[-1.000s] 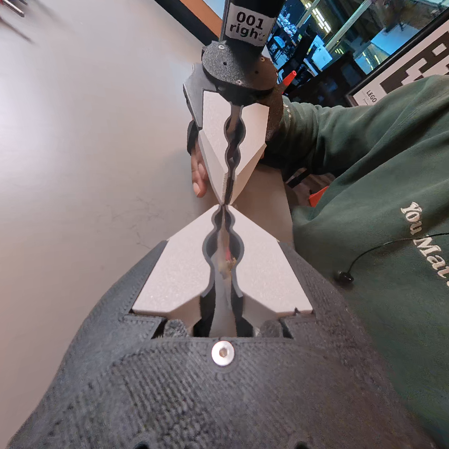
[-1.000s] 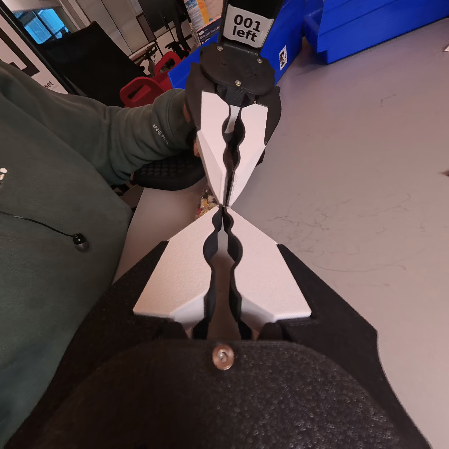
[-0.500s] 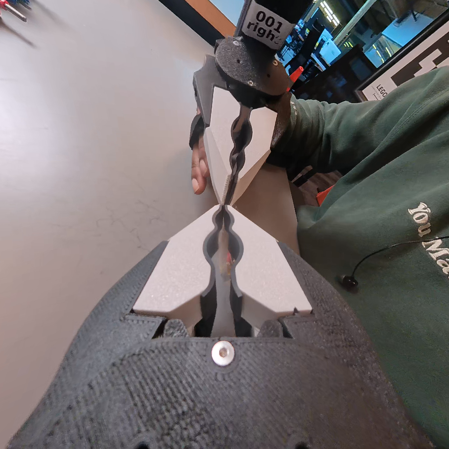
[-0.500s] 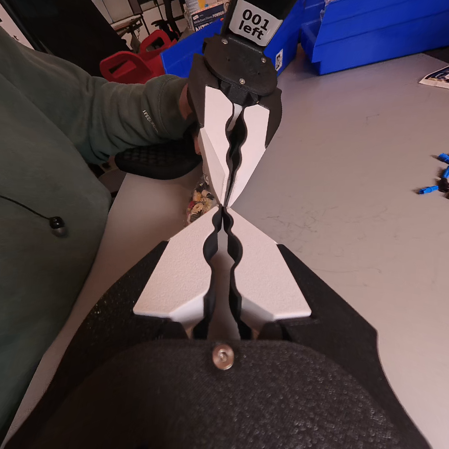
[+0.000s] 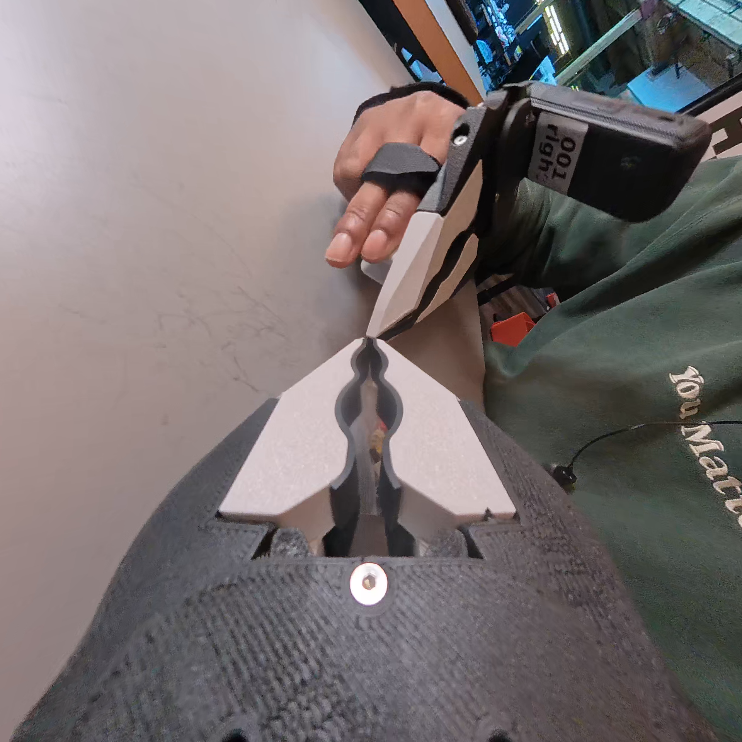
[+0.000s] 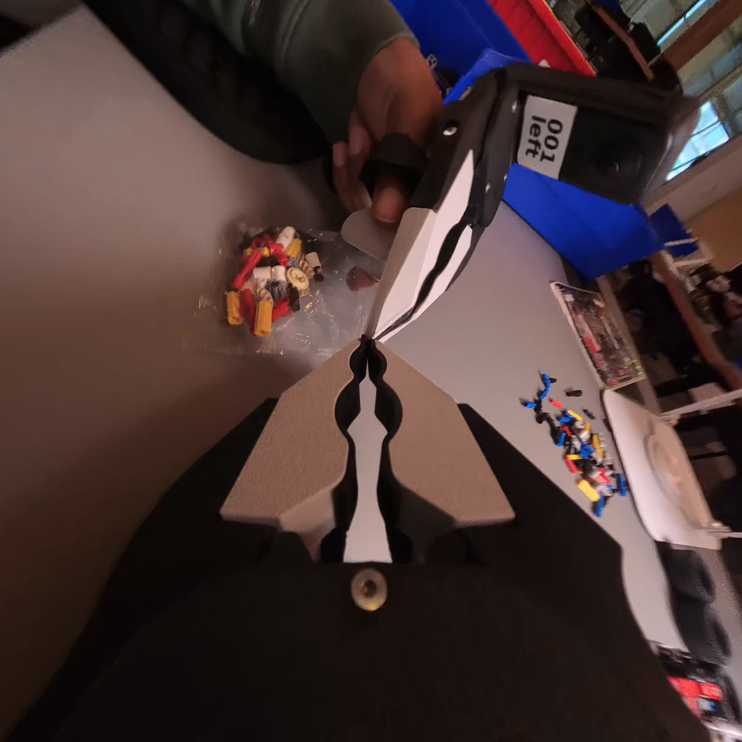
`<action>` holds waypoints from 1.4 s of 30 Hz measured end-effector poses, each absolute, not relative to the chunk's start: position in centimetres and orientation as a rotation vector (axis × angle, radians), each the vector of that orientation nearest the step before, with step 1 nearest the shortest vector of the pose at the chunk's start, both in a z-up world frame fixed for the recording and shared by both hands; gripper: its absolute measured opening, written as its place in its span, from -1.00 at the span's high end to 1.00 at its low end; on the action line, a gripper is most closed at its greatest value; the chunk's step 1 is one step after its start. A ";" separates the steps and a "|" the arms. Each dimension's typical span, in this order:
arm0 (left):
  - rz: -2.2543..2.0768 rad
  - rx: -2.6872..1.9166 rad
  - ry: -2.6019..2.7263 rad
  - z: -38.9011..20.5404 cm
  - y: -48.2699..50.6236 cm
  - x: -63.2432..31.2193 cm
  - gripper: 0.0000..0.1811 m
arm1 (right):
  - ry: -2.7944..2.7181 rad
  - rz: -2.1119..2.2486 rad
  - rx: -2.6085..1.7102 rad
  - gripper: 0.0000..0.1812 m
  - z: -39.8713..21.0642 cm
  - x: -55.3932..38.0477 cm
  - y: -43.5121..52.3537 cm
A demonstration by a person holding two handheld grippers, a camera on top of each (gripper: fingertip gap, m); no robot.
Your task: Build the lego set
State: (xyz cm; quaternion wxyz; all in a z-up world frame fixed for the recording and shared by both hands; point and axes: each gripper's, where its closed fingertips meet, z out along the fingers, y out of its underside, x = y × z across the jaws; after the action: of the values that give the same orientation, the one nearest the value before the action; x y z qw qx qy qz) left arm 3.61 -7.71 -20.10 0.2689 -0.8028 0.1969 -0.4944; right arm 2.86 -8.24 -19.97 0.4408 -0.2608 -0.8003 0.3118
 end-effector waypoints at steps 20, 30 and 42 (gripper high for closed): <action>-1.355 -2.246 0.502 -21.8 -7.5 4.4 1.00 | -2.044 0.221 -0.195 1.00 -21.8 3.7 -8.4; -1.376 -2.223 0.515 -21.5 -7.6 4.7 1.00 | -2.022 0.270 -0.235 1.00 -21.5 4.1 -8.2; -1.185 -2.001 0.765 -18.9 -8.3 5.2 0.94 | -1.985 1.169 -0.921 1.00 -18.9 4.8 -8.7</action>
State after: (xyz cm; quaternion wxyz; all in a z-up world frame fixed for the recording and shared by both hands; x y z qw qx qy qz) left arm 5.20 -8.29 -18.87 0.3399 -0.7688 0.2938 -0.4551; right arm 4.78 -8.74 -18.92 0.3243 -0.3511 -0.7569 0.4457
